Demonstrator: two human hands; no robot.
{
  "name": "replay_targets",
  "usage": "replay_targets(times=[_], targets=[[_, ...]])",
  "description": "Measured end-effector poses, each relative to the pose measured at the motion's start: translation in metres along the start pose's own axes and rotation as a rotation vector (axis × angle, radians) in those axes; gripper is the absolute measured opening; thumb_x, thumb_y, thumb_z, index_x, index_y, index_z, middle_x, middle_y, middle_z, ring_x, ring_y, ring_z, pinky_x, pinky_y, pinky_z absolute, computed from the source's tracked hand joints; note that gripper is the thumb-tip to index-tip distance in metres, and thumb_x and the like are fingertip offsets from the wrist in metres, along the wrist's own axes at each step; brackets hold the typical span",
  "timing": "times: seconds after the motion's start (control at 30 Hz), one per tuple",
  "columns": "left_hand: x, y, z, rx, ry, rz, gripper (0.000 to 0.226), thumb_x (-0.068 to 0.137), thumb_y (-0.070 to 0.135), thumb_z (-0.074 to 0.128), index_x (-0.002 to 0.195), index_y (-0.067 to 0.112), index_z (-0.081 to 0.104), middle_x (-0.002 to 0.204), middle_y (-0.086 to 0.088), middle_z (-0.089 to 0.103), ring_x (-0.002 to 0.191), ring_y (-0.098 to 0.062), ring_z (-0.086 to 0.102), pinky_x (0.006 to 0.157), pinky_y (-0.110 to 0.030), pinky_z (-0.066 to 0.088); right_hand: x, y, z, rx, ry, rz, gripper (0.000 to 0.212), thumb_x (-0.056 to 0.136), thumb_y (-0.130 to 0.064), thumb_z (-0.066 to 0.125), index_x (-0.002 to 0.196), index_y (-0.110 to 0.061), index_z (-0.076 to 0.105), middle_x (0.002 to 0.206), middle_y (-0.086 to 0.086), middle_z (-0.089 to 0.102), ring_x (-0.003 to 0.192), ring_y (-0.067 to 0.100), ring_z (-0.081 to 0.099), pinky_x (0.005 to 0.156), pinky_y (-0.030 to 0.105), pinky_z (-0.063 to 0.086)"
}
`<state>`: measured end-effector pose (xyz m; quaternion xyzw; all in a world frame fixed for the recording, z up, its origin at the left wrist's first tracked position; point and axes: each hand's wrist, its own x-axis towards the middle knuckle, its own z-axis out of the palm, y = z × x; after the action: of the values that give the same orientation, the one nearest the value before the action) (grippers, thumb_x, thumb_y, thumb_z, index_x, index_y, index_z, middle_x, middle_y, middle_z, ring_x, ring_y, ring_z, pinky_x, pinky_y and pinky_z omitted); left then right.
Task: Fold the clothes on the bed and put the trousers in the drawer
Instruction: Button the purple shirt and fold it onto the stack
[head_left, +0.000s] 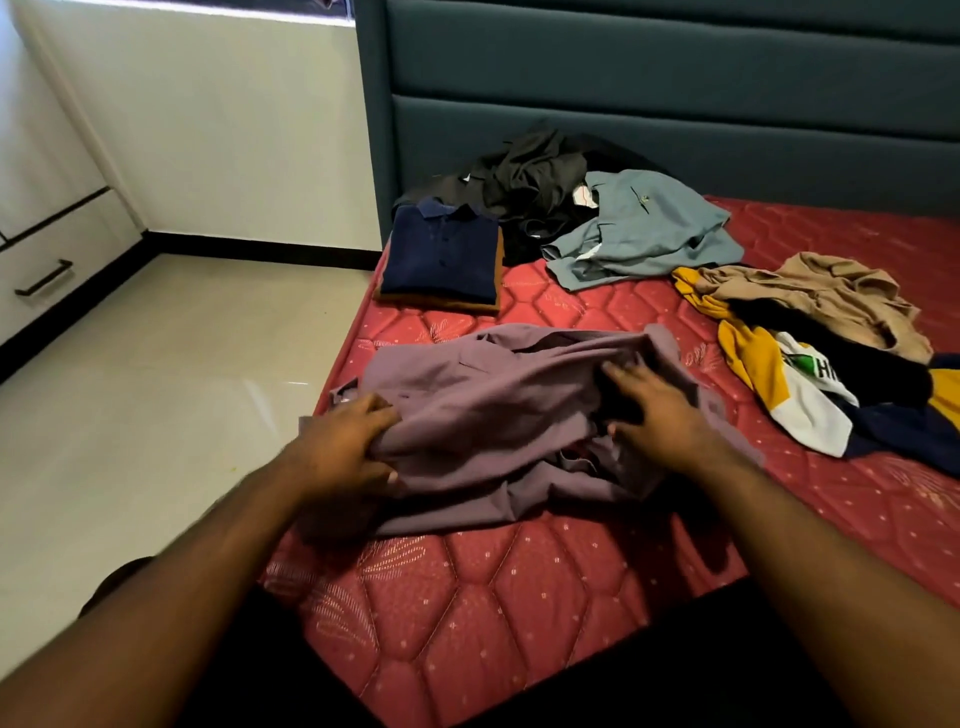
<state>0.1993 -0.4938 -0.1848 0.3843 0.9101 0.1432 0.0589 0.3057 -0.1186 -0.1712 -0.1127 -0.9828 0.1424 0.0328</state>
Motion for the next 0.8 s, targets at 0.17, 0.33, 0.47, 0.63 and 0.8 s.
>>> replay_targets(times=[0.17, 0.33, 0.47, 0.63, 0.8], targets=[[-0.016, 0.028, 0.02, 0.298, 0.001, 0.292, 0.033, 0.069, 0.052, 0.078, 0.091, 0.031, 0.066, 0.108, 0.007, 0.061, 0.093, -0.013, 0.063, 0.08, -0.034, 0.047, -0.003, -0.008, 0.036, -0.252, -0.015, 0.032, 0.087, 0.084, -0.041, 0.059, 0.154, -0.038, 0.007, 0.148, 0.002, 0.034, 0.129, 0.032, 0.041, 0.097, 0.047, 0.04], [-0.049, 0.024, 0.048, 0.335, -0.127, 0.267, 0.041, 0.076, 0.044, 0.078, 0.115, 0.041, 0.064, 0.119, -0.003, 0.063, 0.098, -0.022, 0.064, 0.075, -0.037, 0.052, -0.012, -0.003, 0.046, -0.411, 0.044, -0.009, 0.036, 0.089, -0.044, 0.049, 0.12, -0.029, 0.056, 0.133, 0.006, 0.045, 0.117, 0.031, 0.043, 0.095, 0.048, 0.038], [-0.066, 0.037, 0.062, 0.374, -0.372, 0.025, 0.057, 0.1, 0.048, 0.039, 0.145, 0.06, 0.007, 0.162, -0.006, -0.019, 0.149, -0.036, -0.005, 0.115, -0.058, 0.01, -0.019, 0.001, 0.053, -0.318, 0.351, -0.197, 0.053, 0.075, -0.04, 0.055, 0.125, -0.023, 0.05, 0.14, 0.009, 0.044, 0.119, 0.03, 0.044, 0.09, 0.049, 0.035], [-0.067, 0.04, 0.073, 0.299, -0.255, -0.066, 0.077, 0.093, 0.059, 0.047, 0.141, 0.062, -0.013, 0.151, -0.002, -0.034, 0.139, -0.036, -0.022, 0.108, -0.072, 0.004, -0.03, -0.021, 0.041, -0.414, 0.324, -0.418, 0.04, 0.078, -0.046, 0.039, 0.078, -0.016, 0.065, 0.087, 0.005, 0.065, 0.09, 0.029, 0.061, 0.08, 0.042, 0.031], [-0.071, -0.001, 0.056, 0.334, 0.141, -0.23, 0.075, 0.063, 0.037, 0.083, 0.131, 0.032, 0.053, 0.123, -0.002, 0.064, 0.107, -0.027, 0.064, 0.091, -0.059, 0.04, -0.064, -0.018, 0.008, -0.087, 0.106, -0.464, 0.018, 0.087, -0.041, 0.039, 0.077, -0.029, 0.047, 0.067, -0.005, 0.062, 0.062, 0.019, 0.061, 0.063, 0.026, 0.025]])
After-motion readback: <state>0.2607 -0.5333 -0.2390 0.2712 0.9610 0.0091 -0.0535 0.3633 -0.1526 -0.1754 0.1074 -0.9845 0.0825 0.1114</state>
